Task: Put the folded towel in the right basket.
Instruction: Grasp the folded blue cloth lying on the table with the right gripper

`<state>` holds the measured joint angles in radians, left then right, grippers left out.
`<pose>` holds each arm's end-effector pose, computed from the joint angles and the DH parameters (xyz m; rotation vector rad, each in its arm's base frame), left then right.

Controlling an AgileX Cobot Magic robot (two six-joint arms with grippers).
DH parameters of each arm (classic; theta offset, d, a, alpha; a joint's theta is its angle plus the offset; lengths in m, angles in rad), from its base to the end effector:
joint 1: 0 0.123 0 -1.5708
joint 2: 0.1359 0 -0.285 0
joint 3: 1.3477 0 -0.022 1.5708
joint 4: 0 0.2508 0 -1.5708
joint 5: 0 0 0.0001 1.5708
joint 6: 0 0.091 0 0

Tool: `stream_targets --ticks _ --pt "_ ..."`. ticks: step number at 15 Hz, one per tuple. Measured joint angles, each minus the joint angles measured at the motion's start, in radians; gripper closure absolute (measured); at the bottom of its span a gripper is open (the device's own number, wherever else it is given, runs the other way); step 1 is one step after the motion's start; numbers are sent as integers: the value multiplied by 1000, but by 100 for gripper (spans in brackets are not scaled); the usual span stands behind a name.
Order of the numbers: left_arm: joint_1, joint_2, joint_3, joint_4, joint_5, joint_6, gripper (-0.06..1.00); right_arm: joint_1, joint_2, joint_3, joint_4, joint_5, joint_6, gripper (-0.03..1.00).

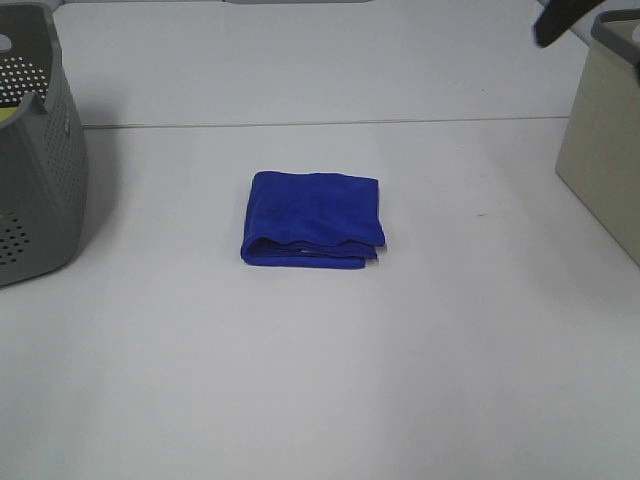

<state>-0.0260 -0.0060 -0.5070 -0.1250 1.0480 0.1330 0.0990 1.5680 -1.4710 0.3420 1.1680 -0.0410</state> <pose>-0.0067 -0.0097 0.2807 0.1656 2.0065 -0.0808 0.3193 0.0599 0.3458 -0.0924 2.7201 0.4842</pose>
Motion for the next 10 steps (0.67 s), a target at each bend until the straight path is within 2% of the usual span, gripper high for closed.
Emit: stream_targets --ticks 2,4,7,10 --pt "0 0 0 0 0 0 -1 52 187 -13 95 -118 -16 2" --pt "0 0 0 0 0 0 -1 84 327 -66 177 -174 -47 2" --pt "0 0 0 0 0 0 -1 94 581 -219 334 -191 -104 3" --pt "0 0 0 0 0 0 -1 94 751 -340 379 -200 -106 3"
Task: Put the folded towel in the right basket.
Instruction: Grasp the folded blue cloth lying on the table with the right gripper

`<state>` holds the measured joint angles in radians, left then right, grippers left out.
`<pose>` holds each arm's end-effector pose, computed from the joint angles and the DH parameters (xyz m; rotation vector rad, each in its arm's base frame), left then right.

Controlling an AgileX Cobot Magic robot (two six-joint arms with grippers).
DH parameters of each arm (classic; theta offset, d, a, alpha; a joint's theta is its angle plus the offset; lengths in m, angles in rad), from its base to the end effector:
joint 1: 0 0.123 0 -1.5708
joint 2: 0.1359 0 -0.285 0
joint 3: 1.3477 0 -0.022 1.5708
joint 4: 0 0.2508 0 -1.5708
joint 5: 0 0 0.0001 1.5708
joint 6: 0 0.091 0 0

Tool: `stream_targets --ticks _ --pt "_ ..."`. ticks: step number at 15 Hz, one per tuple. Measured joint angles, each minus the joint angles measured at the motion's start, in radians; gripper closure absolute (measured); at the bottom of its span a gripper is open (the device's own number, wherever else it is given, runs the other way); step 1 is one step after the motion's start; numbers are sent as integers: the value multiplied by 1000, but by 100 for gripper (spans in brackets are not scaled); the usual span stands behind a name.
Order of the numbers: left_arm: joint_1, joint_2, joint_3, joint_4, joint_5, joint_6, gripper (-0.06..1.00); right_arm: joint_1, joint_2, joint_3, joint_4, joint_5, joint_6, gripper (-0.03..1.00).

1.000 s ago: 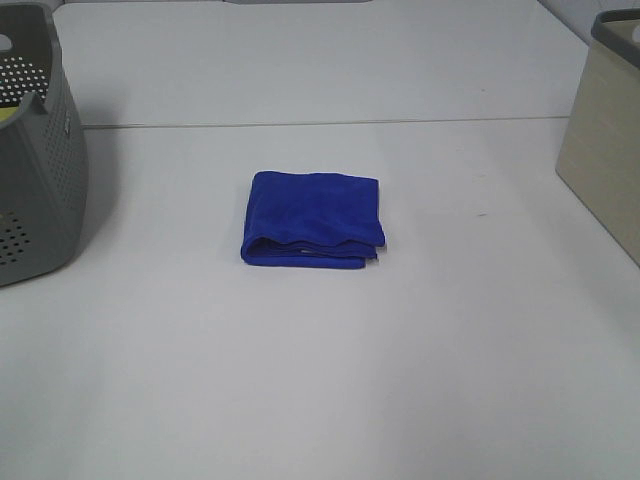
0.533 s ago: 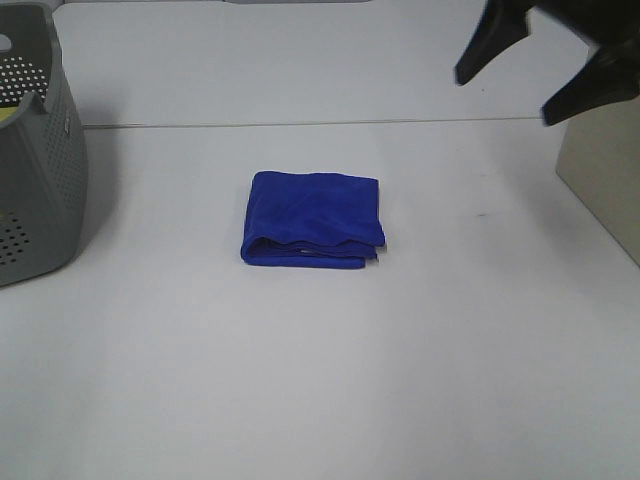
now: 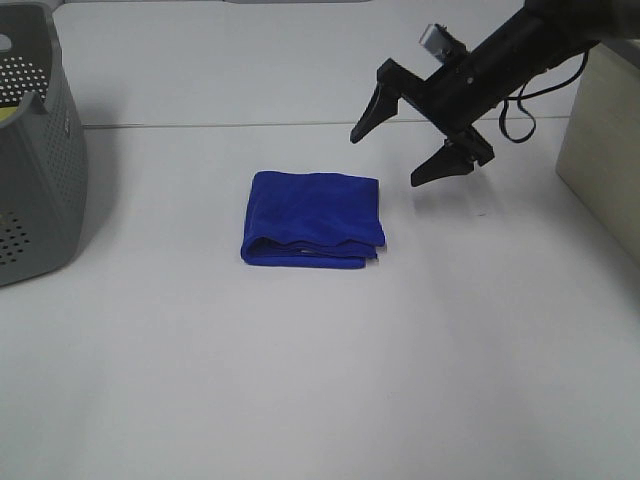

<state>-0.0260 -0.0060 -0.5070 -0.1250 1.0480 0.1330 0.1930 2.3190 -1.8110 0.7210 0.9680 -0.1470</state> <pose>-0.0067 -0.0097 0.2807 0.1656 2.0065 -0.0808 0.4639 0.1411 0.1488 0.0378 2.8379 0.9266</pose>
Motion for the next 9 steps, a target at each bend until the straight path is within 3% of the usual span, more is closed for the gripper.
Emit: stream_targets --ticks 3,7,9 --pt "0 0 0 0 0 0 -1 0 115 -94 -2 6 0 3" --pt "0 0 0 0 0 0 -1 0 140 -106 -147 11 57 4" --pt "0 0 0 0 0 0 -1 2 150 -108 -123 21 61 5"
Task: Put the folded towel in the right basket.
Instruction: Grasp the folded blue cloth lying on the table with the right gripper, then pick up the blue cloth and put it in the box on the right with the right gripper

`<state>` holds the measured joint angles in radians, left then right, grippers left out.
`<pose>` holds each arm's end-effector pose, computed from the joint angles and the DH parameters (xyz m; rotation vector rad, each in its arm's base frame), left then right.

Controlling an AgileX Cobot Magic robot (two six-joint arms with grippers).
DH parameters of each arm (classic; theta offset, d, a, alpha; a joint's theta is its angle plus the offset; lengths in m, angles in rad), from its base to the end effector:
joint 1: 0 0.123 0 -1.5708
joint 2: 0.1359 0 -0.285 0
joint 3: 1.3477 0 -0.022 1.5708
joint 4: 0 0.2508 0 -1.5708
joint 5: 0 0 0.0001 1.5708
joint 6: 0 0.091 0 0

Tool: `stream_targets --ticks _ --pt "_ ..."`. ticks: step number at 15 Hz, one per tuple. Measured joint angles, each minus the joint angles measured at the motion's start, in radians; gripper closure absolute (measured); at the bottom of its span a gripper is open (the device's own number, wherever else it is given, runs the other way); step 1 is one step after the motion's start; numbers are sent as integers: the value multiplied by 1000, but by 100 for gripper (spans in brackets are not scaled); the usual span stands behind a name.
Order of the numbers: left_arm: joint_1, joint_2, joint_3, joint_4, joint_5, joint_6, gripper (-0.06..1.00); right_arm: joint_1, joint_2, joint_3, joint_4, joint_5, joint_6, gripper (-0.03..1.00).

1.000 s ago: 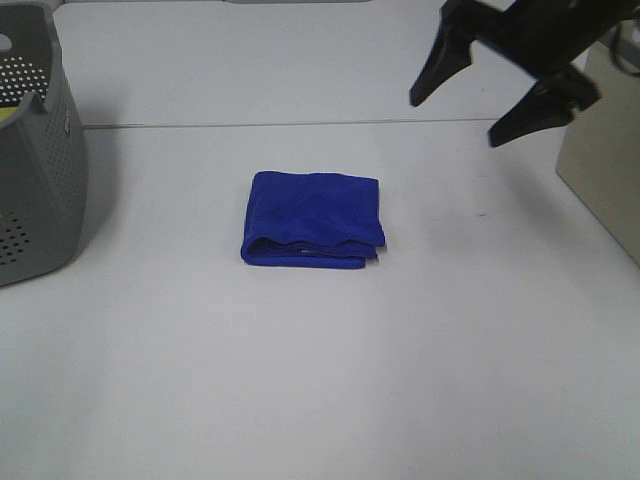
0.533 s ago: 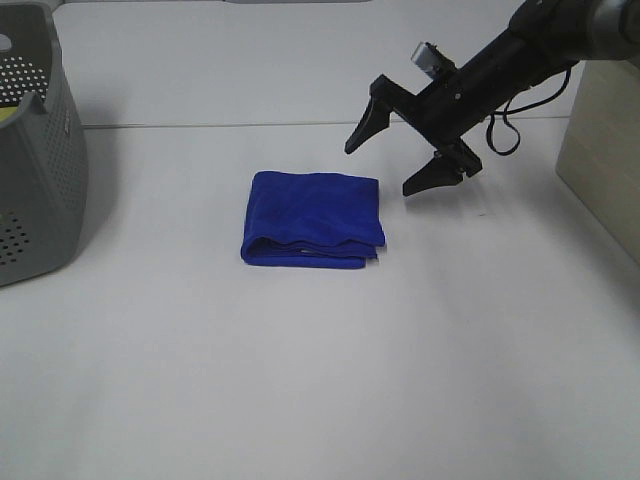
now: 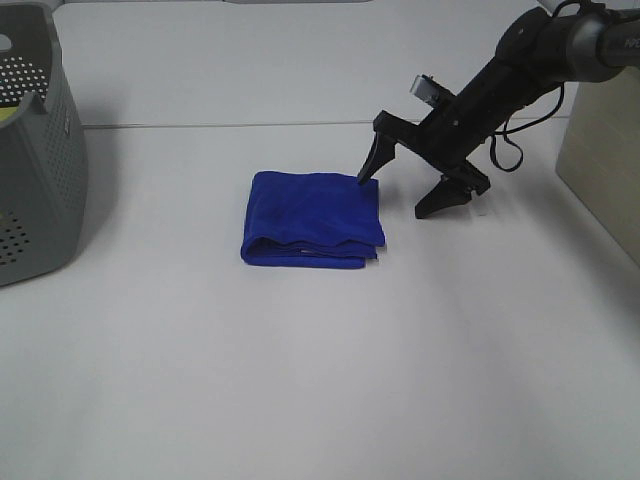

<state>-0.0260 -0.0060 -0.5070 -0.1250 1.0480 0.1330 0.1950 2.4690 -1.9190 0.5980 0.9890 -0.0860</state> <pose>-0.0067 -0.0097 0.2807 0.1656 2.0065 -0.0808 0.4781 0.1381 0.0979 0.0364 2.9520 0.7892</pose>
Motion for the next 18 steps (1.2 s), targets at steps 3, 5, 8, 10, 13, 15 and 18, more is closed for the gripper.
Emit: stream_targets --ticks 3,5,8,10,13,15,18 --pt "0 0 0 0 0 0 -1 52 40 -15 113 6 -1 7" --pt "0 0 0 0 0 0 -1 121 61 -24 179 -34 -2 15" --pt "0 0 0 0 0 0 -1 177 90 -24 176 -128 -2 77" --pt "0 0 0 0 0 0 -1 177 91 -24 179 -130 -6 86" --pt "0 0 0 0 0 0 -1 177 91 -32 174 -100 -29 86" --pt "0 0 0 0 0 0 -1 172 90 -84 132 1 -36 86" --pt "0 0 0 0 0 0 -1 140 31 -217 110 178 -37 86"
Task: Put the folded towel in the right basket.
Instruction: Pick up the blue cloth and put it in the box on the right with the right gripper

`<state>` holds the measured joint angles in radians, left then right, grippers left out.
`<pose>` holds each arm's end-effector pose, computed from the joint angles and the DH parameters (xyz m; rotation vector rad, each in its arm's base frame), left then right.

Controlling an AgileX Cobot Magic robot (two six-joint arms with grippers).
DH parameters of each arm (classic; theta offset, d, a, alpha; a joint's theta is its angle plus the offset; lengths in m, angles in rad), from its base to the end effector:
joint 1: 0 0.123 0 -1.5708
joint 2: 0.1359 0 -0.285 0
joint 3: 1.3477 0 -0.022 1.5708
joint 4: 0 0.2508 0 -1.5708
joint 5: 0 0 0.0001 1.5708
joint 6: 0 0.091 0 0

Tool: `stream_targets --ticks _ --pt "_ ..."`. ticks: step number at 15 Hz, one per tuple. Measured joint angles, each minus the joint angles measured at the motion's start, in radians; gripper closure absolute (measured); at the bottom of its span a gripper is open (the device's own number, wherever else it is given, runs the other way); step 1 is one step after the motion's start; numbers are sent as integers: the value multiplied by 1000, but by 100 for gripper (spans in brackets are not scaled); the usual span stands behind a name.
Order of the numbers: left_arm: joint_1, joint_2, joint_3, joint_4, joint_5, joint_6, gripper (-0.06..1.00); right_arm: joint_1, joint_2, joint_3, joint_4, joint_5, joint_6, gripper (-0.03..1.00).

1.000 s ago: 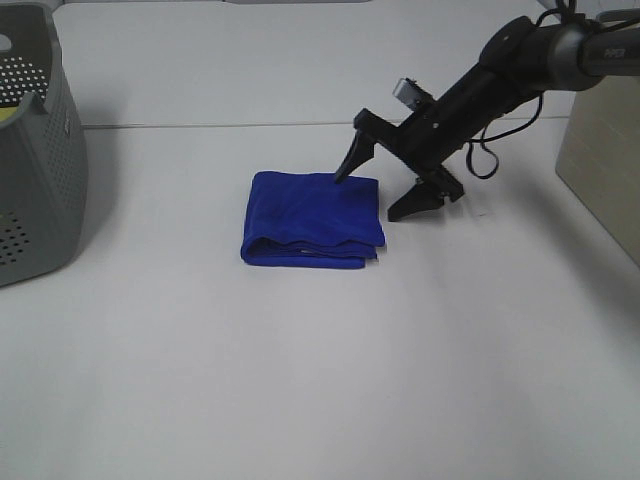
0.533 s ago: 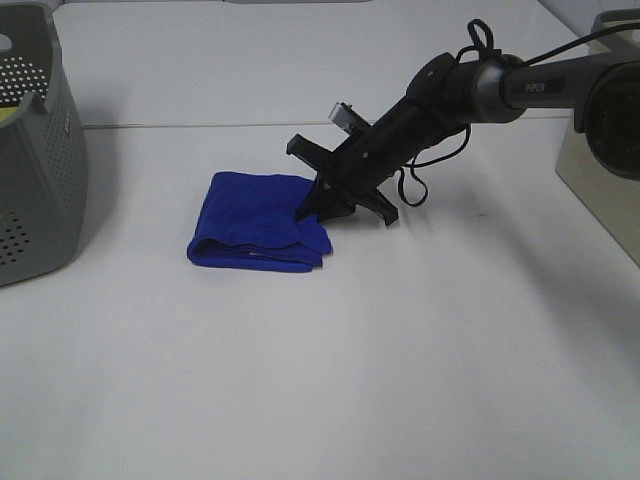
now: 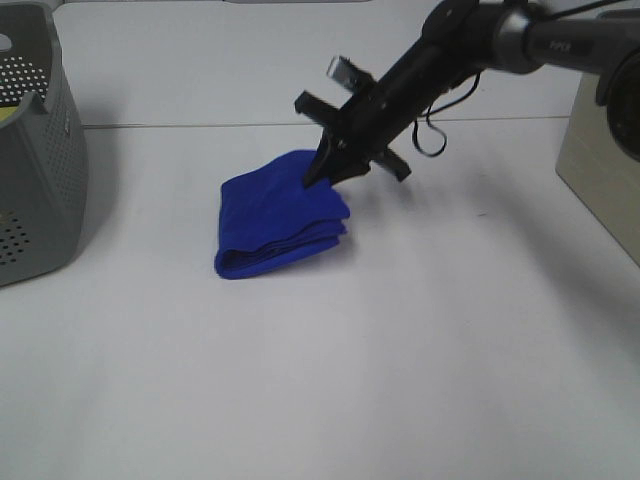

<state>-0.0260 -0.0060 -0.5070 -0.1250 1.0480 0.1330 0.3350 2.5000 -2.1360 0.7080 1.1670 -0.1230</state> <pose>-0.0067 -0.0097 0.2807 0.1656 2.0065 -0.0808 0.4671 0.2202 0.1428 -0.3088 2.9013 1.0246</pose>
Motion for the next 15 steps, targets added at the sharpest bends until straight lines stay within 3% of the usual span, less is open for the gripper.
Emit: stream_targets --ticks 4,8,11,15 --pt "0 0 0 0 0 0 -1 -92 -191 -108 -47 35 8 86" --pt "0 0 0 0 0 0 -1 -211 -504 -78 -310 41 28 86" --pt "0 0 0 0 0 0 -1 -394 -687 9 -438 47 31 86" --pt "0 0 0 0 0 0 -1 -678 -712 111 -449 51 22 86"
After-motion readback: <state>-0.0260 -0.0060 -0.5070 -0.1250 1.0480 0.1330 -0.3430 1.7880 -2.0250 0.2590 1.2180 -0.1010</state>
